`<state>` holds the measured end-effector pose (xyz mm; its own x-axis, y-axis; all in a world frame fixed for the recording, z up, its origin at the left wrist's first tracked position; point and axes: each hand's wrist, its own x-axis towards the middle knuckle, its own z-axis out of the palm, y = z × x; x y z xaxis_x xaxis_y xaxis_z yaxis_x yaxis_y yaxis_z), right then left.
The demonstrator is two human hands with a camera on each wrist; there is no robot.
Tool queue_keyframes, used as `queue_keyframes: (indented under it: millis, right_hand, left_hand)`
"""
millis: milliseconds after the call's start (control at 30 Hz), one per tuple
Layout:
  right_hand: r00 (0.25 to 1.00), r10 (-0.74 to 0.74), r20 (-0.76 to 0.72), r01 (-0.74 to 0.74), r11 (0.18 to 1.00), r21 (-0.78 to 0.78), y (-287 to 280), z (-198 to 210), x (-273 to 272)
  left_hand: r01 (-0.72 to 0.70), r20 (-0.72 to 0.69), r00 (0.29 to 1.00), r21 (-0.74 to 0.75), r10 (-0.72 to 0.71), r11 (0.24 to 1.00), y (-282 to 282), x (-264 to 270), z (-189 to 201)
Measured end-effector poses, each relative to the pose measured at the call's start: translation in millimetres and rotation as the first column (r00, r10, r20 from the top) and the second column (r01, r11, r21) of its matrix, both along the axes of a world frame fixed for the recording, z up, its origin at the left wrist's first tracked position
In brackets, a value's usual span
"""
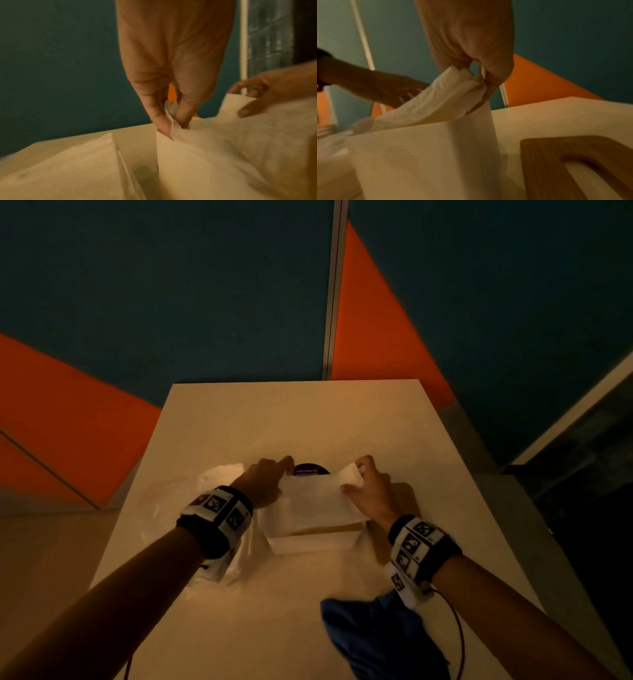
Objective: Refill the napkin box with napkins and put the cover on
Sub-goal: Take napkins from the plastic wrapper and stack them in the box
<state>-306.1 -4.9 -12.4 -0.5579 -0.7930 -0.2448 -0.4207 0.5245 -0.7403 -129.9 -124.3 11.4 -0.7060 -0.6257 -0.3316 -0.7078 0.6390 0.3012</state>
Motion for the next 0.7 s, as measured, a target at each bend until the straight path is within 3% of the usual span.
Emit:
queue_keyframes:
  millis: [100, 167, 267, 333, 467, 533, 633, 700]
  right_hand:
    - [0.972, 0.159, -0.176, -0.138, 0.983, 0.122, -5.4, 2.6, 12.9]
    - [0.917, 0.288, -0.276, -0.237, 0.95, 0.202, -8.0, -1.3, 21.6]
    - [0.785, 0.464, -0.412, -0.338, 0.877, 0.342, -8.5, -11.5, 27.2]
    - [0.685, 0.555, -0.472, -0.36, 0.821, 0.443, -6.5, -11.6, 27.8]
    - [0.634, 0.58, -0.511, -0.359, 0.807, 0.47, -6.5, -9.8, 30.2]
    - [0.542, 0.621, -0.566, -0.396, 0.783, 0.48, -6.2, -8.5, 31.9]
    - [0.328, 0.78, -0.532, -0.405, 0.625, 0.667, -6.1, -4.2, 27.4]
    - [0.308, 0.839, -0.448, -0.347, 0.537, 0.769, -7.4, -0.8, 24.0]
  left_hand:
    - [0.169, 0.099, 0.984, -0.23, -0.149, 0.959, 12.8, -6.9, -16.2]
    - [0.297, 0.251, 0.942, -0.318, -0.222, 0.9, 19.6, -9.0, -26.1]
    - [0.433, 0.483, 0.839, -0.313, -0.25, 0.845, 23.5, -9.8, -38.2]
    - [0.468, 0.566, 0.79, -0.313, -0.233, 0.826, 23.2, -11.5, -42.5]
    - [0.483, 0.612, 0.764, -0.329, -0.206, 0.811, 27.0, -20.8, -47.3]
    - [0.467, 0.597, 0.776, -0.33, -0.202, 0.821, 29.7, -25.3, -49.8]
    - [0.465, 0.589, 0.779, -0.316, -0.213, 0.827, 29.2, -25.8, -52.1]
    - [0.478, 0.58, 0.779, -0.302, -0.239, 0.825, 27.8, -21.5, -52.0]
